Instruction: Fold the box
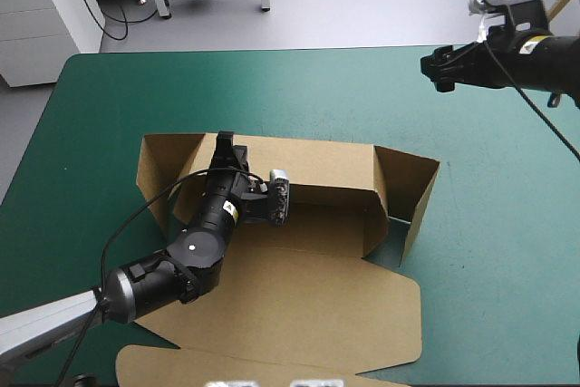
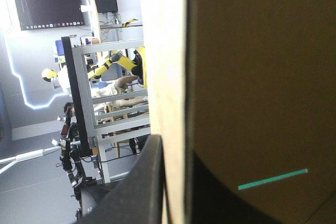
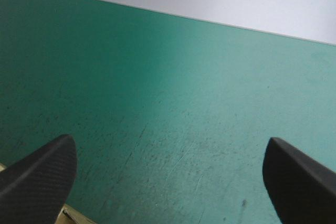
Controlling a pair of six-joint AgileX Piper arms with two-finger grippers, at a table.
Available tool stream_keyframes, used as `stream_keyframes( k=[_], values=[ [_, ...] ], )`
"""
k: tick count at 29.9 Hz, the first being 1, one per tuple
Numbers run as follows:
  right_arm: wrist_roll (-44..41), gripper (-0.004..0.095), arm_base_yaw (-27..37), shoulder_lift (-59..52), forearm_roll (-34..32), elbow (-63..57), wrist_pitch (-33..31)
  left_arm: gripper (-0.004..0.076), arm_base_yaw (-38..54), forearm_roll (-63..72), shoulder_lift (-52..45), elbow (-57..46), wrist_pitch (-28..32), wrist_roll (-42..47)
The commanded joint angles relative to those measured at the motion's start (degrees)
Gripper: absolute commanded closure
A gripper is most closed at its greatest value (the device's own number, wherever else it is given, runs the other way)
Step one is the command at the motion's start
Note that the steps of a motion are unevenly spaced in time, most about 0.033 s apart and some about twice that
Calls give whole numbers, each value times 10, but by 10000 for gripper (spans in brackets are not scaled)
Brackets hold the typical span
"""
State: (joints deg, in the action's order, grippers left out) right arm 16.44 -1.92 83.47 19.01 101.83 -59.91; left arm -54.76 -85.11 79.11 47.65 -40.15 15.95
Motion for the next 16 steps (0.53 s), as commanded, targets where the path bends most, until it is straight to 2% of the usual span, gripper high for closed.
stream_keyframes(
  k=[1, 6, 14, 16],
  values=[
    [0, 27, -3, 25, 39, 19, 22, 734, -7, 68, 1, -7, 37, 5],
    [0, 53, -3, 77, 77, 19, -2, 734, -7, 68, 1, -7, 37, 5],
    [0, 131, -3, 137, 76, 19, -88, 734, -7, 68, 1, -7, 37, 5],
    [0, 160, -3, 142, 75, 14, -91, 734, -7, 68, 1, -7, 37, 5]
  ],
)
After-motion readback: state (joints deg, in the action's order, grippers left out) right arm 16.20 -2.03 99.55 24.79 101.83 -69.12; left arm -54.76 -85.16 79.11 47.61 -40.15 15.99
